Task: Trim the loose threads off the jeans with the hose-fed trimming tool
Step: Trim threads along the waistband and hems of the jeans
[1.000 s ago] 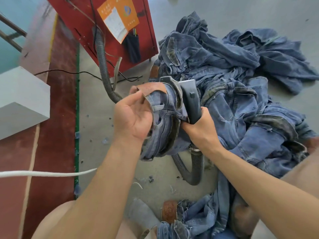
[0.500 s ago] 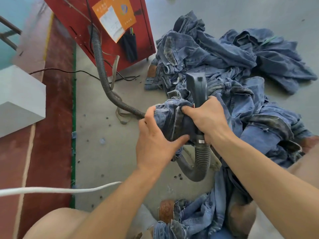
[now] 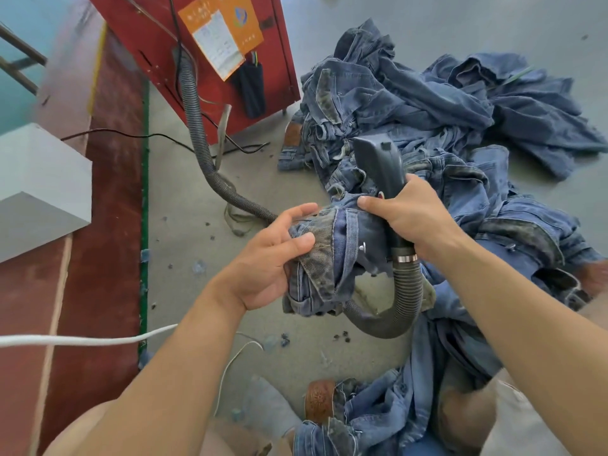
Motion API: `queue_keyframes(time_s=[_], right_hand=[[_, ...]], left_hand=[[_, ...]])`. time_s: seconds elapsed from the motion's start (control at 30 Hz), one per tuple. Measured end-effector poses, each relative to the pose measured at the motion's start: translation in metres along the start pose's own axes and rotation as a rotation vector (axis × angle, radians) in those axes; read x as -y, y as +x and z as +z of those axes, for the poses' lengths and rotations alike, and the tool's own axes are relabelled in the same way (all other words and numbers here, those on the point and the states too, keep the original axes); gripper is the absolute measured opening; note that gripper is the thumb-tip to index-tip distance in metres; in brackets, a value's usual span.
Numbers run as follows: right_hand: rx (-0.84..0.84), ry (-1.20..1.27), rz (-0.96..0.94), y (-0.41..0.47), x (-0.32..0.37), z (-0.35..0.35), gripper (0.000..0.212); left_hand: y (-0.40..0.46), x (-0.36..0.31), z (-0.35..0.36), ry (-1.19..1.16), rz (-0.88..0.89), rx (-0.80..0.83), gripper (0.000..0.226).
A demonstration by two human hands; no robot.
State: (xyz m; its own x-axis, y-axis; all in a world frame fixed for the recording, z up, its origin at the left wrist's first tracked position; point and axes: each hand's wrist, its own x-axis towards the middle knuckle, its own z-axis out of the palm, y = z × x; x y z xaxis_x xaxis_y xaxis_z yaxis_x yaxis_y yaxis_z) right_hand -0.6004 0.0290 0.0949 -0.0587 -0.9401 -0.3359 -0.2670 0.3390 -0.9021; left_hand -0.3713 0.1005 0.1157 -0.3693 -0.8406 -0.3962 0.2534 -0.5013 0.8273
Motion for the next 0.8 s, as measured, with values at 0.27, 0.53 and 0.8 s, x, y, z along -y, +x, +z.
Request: queue_keyframes(time_s=[0.27, 0.53, 0.8], right_hand=[[0.032, -0.332, -0.169, -0.035, 0.014, -0.035, 0.040], [0.487, -0.275, -0.094, -0.064, 0.032, -0.039, 0.028], [0.409, 0.137, 0.158, -0.048, 0.035, -0.041, 0.039]], left_hand=[[0.008, 0.002, -0.022, 0.067, 0.002, -0.165, 0.062], [0.011, 0.006, -0.025, 0.282, 0.052, -0.084, 0.073], [0.006, 0.008, -0.029, 0.374, 0.091, -0.134, 0.074]])
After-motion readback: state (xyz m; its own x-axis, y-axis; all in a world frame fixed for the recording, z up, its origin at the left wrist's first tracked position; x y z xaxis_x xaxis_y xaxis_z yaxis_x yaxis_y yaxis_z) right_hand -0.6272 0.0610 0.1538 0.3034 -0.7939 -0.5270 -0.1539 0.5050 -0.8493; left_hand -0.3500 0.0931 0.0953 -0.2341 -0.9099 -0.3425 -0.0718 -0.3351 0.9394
